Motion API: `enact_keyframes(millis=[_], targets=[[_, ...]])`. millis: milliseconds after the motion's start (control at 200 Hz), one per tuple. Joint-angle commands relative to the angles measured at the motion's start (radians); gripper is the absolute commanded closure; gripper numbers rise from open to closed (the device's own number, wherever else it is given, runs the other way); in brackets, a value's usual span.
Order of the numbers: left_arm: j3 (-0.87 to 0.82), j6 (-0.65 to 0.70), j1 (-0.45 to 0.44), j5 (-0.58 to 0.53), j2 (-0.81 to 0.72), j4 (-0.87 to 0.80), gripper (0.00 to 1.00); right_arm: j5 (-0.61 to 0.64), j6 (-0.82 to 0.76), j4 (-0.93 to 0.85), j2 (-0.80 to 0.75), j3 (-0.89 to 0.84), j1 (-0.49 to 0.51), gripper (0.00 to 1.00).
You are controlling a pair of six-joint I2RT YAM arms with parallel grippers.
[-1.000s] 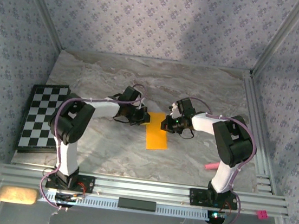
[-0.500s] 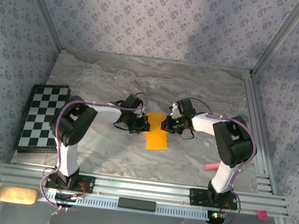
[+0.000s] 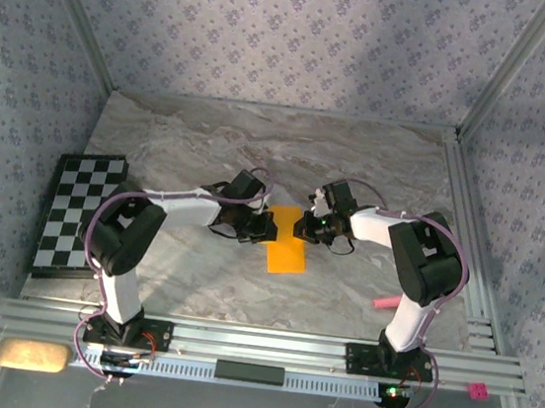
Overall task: Fold a paper plane with a square sheet of paper (pick it up from the middle)
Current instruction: First fold the square sheet of paper in half at the center of the table.
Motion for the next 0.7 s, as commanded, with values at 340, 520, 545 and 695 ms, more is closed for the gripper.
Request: enact_keyframes(millis=[340, 520, 545, 695], targets=[[-0.141, -0.081, -0.097, 0.019, 0.002, 0.116, 0.92, 0.147, 0.004, -0.197, 0.057, -0.068, -0.008, 1.0], [-0.191, -0.043, -0.123, 0.015, -0.029, 0.088, 0.92, 0.153, 0.002, -0.199, 0.056, -0.07, -0.007, 1.0], [-0.198, -0.04, -0.123, 0.013, -0.035, 0.084, 0.91, 0.153, 0.002, -0.199, 0.055, -0.071, -0.008, 1.0], [-0.214, -0.006, -0.131, 0.007, -0.079, 0.032, 0.9, 0.15, 0.001, -0.2, 0.056, -0.067, -0.008, 1.0]])
